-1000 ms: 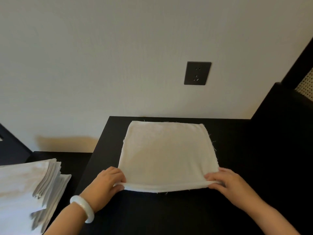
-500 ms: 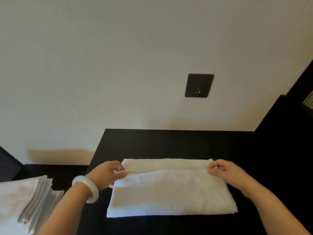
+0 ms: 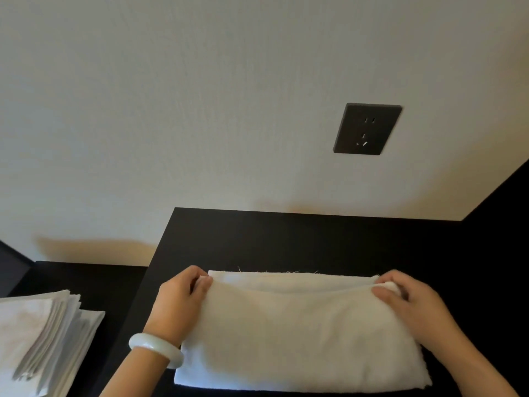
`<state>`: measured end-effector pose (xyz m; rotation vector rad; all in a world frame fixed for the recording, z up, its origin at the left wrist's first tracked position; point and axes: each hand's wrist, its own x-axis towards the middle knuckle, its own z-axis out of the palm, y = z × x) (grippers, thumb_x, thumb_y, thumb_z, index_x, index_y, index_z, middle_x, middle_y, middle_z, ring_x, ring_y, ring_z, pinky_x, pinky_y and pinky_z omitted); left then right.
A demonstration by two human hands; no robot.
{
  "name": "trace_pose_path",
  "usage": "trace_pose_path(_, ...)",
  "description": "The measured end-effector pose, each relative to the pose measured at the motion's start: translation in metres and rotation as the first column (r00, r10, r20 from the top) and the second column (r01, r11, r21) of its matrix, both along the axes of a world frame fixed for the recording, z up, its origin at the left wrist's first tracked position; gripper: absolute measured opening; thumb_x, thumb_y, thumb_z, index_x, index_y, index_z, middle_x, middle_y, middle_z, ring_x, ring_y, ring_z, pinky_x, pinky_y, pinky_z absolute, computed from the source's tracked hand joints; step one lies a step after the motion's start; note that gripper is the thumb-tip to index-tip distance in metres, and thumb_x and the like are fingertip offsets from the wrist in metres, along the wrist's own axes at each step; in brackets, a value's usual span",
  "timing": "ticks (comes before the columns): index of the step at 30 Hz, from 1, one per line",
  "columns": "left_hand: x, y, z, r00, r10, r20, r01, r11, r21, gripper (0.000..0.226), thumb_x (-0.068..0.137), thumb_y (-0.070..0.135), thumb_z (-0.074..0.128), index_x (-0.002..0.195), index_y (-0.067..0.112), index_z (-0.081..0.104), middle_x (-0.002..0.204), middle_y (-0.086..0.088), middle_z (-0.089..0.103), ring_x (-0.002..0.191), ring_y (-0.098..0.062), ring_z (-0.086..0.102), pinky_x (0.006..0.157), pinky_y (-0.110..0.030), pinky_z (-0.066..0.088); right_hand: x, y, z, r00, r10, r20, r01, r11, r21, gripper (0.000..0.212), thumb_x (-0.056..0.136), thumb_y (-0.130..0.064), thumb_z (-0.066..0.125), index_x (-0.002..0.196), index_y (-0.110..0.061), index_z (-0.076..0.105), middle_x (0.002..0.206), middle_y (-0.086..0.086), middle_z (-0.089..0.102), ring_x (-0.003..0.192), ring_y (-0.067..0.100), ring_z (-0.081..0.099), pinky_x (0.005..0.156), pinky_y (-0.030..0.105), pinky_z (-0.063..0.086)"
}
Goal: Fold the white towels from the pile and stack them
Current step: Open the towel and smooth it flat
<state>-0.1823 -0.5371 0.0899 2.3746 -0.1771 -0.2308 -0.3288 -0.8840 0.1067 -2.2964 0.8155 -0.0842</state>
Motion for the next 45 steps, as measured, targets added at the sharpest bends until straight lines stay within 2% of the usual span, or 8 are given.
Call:
trace_pose_path(14, 0.026, -0.013, 0.003, 0.999, 0.044, -0.002, -0.044, 0.999, 0.027, 0.017, 0.098, 0.026, 0.054, 0.084, 0.034, 0.059, 0.081, 0.011, 0.062, 0.075, -0.007, 0.059, 0.059, -0.015, 0.037, 0.028, 0.003, 0.001, 0.996, -0.083, 0.027, 0.084, 0.995, -0.052, 0.021, 0.1, -0.018, 0.05, 0.082, -0.02, 0.06, 0.08, 0.002, 0.062, 0.074, 0.016, 0.058, 0.06, 0.028, 0.043)
trace_pose_path(20, 0.02, -0.028, 0.003, 0.997, 0.07, -0.033, -0.065, 0.99, 0.125, 0.013, 0.099, 0.023, 0.05, 0.095, 0.019, 0.062, 0.094, 0.0, 0.061, 0.08, -0.016, 0.059, 0.078, -0.038, 0.056, 0.033, 0.017, -0.018, 0.99, -0.139, -0.031, 0.128, 0.963, -0.239, 0.016, 0.101, -0.021, 0.046, 0.088, -0.022, 0.055, 0.087, -0.004, 0.057, 0.071, 0.008, 0.055, 0.062, 0.028, 0.05)
trace_pose_path(24, 0.006, -0.04, 0.01, 0.992, -0.006, 0.129, -0.045, 0.92, 0.389, 0.031, 0.093, 0.026, 0.061, 0.123, 0.018, 0.054, 0.121, -0.002, 0.049, 0.105, -0.019, 0.052, 0.092, -0.033, 0.049, 0.034, 0.035, -0.019, 0.98, -0.118, -0.161, 0.014, 0.846, -0.532, 0.035, 0.097, -0.028, 0.052, 0.131, -0.021, 0.05, 0.129, 0.0, 0.052, 0.112, 0.015, 0.053, 0.092, 0.028, 0.048)
trace_pose_path(28, -0.027, -0.081, 0.013, 0.859, -0.3, 0.414, 0.138, 0.916, 0.378, 0.048, 0.066, 0.014, 0.086, 0.11, 0.007, 0.07, 0.116, -0.012, 0.065, 0.105, -0.034, 0.065, 0.086, -0.042, 0.055, 0.045, 0.086, -0.014, 0.984, 0.176, -0.016, -0.152, 0.798, -0.584, 0.053, 0.09, -0.021, 0.065, 0.14, -0.011, 0.052, 0.15, 0.011, 0.045, 0.142, 0.03, 0.037, 0.117, 0.042, 0.025)
trace_pose_path(32, -0.062, -0.104, -0.003, 0.807, -0.53, 0.262, 0.334, 0.775, 0.537, 0.049, 0.089, 0.03, 0.042, 0.131, 0.014, 0.063, 0.139, -0.006, 0.057, 0.13, -0.027, 0.052, 0.107, -0.047, 0.042, 0.046, 0.133, -0.032, 0.89, 0.444, -0.106, -0.429, 0.735, -0.525, 0.053, 0.103, -0.031, 0.031, 0.155, -0.018, 0.028, 0.163, 0.006, 0.018, 0.152, 0.023, 0.012, 0.12, 0.042, -0.008)
trace_pose_path(38, -0.062, -0.063, -0.019, 0.893, -0.438, 0.103, 0.287, 0.73, 0.62, 0.065, 0.094, 0.053, 0.018, 0.147, 0.024, 0.042, 0.153, -0.002, 0.039, 0.141, -0.027, 0.037, 0.11, -0.051, 0.017, 0.008, 0.086, -0.058, 0.956, 0.216, -0.199, -0.285, 0.842, -0.457, 0.069, 0.092, -0.062, -0.005, 0.147, -0.026, -0.028, 0.162, -0.007, -0.02, 0.144, 0.006, -0.027, 0.116, 0.032, -0.024)
trace_pose_path(41, -0.063, -0.042, -0.019, 0.925, -0.371, 0.083, 0.235, 0.729, 0.643, 0.075, 0.097, 0.056, -0.006, 0.149, 0.022, 0.037, 0.155, -0.005, 0.036, 0.142, -0.03, 0.033, 0.114, -0.06, 0.025, -0.011, 0.061, -0.063, 0.961, 0.072, -0.269, -0.198, 0.855, -0.479, 0.074, 0.081, -0.066, -0.021, 0.14, -0.027, -0.041, 0.158, -0.007, -0.03, 0.141, 0.007, -0.035, 0.119, 0.035, -0.02)
trace_pose_path(45, -0.061, -0.02, -0.02, 0.954, -0.299, 0.02, 0.223, 0.752, 0.621, 0.089, 0.065, 0.06, -0.045, 0.147, 0.027, -0.028, 0.157, 0.003, -0.03, 0.146, -0.02, -0.023, 0.121, -0.052, -0.006, -0.024, 0.041, -0.055, 0.929, -0.098, -0.357, -0.096, 0.867, -0.489, 0.086, 0.074, -0.066, -0.023, 0.147, -0.021, -0.027, 0.164, -0.001, -0.015, 0.149, 0.015, -0.016, 0.124, 0.042, -0.006)
